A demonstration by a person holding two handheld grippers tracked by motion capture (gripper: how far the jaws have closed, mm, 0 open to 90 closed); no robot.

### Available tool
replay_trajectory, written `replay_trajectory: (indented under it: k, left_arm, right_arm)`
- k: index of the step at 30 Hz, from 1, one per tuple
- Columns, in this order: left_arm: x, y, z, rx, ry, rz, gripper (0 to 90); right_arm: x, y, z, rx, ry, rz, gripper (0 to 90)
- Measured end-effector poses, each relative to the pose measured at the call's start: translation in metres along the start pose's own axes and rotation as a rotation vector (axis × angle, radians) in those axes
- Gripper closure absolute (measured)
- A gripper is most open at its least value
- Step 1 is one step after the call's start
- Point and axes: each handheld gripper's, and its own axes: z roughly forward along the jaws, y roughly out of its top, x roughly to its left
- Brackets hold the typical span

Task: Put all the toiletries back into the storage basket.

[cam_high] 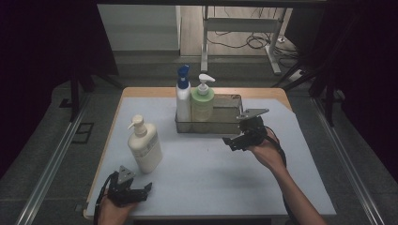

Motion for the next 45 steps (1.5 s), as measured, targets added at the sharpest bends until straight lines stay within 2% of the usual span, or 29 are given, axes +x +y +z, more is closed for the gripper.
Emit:
replay_trajectory:
  k: [5, 13, 15, 23, 36, 45]
  left_arm:
    - [0.000, 0.000, 0.000, 0.001, 0.000, 0.001, 10.6]
    - [0.000, 0.000, 0.000, 0.003, -0.001, 0.002, 10.6]
    - [0.000, 0.000, 0.000, 0.003, -0.001, 0.002, 10.6]
    - [0.000, 0.000, 0.000, 0.002, 0.000, 0.001, 10.6]
    - [0.000, 0.000, 0.000, 0.002, 0.000, 0.002, 10.6]
    - [0.000, 0.001, 0.000, 0.003, 0.000, 0.001, 10.7]
  right_arm:
    - [0.000, -0.010, -0.011, 0.011, -0.004, -0.004, 0.0]
    - [-0.001, -0.030, -0.026, -0.014, -0.015, 0.001, 0.0]
    - [-0.001, -0.036, -0.028, -0.006, -0.002, 0.017, 0.0]
    - [0.001, -0.064, -0.032, -0.009, -0.013, 0.044, 0.0]
    - [0.003, -0.116, -0.023, 0.010, -0.029, 0.114, 0.0]
    - [0.005, -0.139, -0.014, 0.036, -0.033, 0.137, 0.0]
